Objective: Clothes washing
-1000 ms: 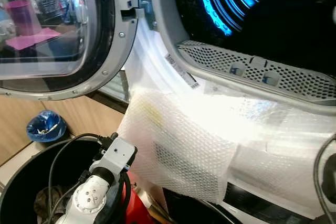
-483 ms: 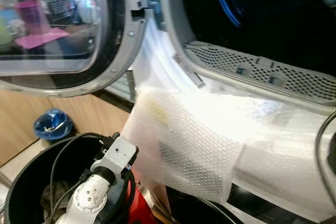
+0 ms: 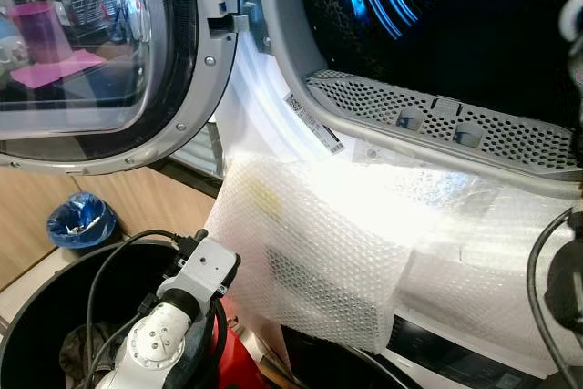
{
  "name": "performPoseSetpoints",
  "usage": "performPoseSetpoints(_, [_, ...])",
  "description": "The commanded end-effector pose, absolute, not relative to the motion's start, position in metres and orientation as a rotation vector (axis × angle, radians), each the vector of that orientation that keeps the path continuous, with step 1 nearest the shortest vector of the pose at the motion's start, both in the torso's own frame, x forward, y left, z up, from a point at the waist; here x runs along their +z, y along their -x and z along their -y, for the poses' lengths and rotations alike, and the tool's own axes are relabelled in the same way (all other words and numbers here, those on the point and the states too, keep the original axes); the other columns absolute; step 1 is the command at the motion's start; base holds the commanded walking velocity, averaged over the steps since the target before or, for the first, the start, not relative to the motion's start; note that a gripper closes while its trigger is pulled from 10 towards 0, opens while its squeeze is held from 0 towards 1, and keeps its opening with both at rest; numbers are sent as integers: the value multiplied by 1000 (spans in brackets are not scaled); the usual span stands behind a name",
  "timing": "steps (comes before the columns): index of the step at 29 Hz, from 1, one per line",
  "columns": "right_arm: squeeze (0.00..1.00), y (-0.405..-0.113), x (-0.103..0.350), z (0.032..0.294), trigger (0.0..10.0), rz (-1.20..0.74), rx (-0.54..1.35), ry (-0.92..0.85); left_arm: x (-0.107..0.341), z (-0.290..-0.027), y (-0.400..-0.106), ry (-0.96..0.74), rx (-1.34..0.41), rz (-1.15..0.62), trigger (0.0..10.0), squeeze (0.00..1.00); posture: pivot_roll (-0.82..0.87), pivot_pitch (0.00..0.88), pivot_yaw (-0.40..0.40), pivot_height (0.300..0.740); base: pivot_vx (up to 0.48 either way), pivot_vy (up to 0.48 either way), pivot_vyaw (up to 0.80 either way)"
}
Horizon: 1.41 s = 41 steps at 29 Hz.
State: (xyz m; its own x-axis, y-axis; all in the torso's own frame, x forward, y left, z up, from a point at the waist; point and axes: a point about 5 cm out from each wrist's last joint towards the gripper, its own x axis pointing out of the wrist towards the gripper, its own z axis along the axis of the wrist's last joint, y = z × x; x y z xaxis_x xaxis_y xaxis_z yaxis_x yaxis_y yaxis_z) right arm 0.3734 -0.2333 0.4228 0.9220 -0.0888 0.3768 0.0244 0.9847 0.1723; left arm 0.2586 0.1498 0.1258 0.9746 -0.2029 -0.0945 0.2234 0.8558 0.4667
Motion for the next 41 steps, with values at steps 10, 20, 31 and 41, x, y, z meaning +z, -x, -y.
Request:
performPoseSetpoints(10, [0, -318, 458, 237, 10000, 849, 222, -256, 124, -149, -257, -512, -232, -47, 10000, 0, -2, 81, 21, 740, 0, 0, 0])
performPoseSetpoints(20, [0, -291, 440, 217, 10000, 889, 563, -269, 125, -148, -257, -509, -239, -39, 10000, 0, -2, 82, 19, 740, 0, 0, 0])
performPoseSetpoints(31, [0, -205, 378, 113, 10000, 649, 1570, -605, 123, -148, -258, -505, -240, -42, 10000, 0, -20, 90, 14, 740, 0, 0, 0])
performPoseSetpoints(41, [0, -183, 216, 99, 10000, -144, 1611, -757, 130, -150, -256, -490, -210, -4, 10000, 0, 0, 92, -7, 740, 0, 0, 0])
